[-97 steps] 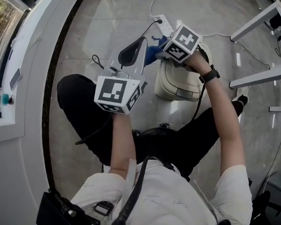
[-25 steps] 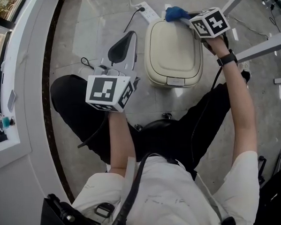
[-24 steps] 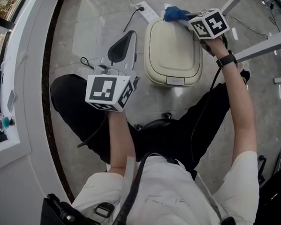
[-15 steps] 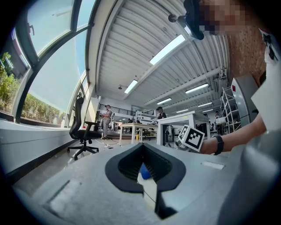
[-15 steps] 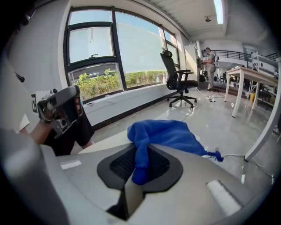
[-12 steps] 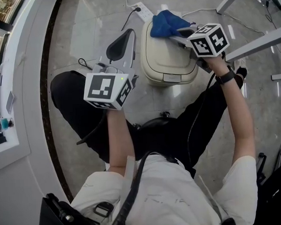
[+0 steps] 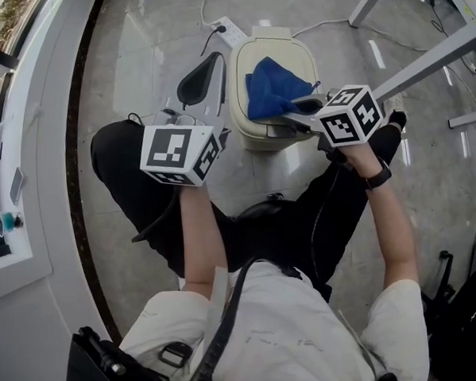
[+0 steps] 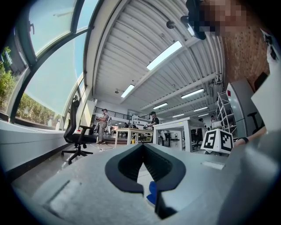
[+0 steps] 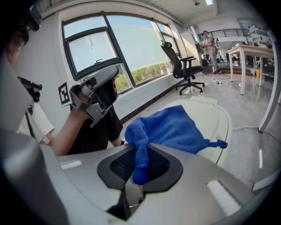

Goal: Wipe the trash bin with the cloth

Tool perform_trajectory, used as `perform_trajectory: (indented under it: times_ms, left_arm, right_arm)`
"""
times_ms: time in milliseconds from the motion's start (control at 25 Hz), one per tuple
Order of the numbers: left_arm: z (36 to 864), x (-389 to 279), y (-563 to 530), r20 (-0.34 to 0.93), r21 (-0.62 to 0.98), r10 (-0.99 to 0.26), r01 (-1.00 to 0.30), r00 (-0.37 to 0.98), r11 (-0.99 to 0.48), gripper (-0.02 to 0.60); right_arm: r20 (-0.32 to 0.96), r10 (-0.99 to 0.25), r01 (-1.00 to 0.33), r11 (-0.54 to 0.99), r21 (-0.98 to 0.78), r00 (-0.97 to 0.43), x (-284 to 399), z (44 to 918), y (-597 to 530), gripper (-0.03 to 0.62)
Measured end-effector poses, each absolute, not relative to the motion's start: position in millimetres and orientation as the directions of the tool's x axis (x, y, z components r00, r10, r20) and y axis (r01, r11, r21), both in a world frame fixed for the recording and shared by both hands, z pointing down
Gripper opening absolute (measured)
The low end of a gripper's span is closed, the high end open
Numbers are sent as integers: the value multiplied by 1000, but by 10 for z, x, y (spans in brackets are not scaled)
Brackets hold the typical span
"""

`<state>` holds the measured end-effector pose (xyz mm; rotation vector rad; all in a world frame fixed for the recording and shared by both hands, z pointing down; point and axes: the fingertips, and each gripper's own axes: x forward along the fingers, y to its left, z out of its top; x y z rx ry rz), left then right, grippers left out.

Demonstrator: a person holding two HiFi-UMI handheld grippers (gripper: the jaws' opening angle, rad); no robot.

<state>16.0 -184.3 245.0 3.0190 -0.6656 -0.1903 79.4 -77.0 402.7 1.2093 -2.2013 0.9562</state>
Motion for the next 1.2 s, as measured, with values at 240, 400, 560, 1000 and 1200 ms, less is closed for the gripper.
perform_trajectory:
  times_ms: [240, 400, 560, 1000, 1200]
  left_arm:
    - [2297, 103, -1721, -144, 73, -407, -400, 902, -913, 0]
    - [2221, 82, -1688, -152, 74, -419, -413, 895, -908, 0]
    - [2160, 139, -1686, -140, 77, -432, -425, 891, -902, 0]
    - [1897, 493, -1679, -184, 84, -441, -433, 878, -897, 2]
    - [1929, 494, -1632, -158, 80, -434, -426, 887, -901, 2]
  right_arm:
    - [631, -489, -798, 378, -469, -602, 548, 4007, -313, 38]
    - [485, -727, -863, 313, -397, -486, 737, 3474, -441, 35]
    - [169, -948, -916, 199, -348, -270, 1003, 2613, -706, 37]
    - [-53, -997, -974, -50, -220, 63, 1495, 2197, -918, 37]
    - [-52, -992, -980, -107, -166, 117, 1511, 2166, -849, 37]
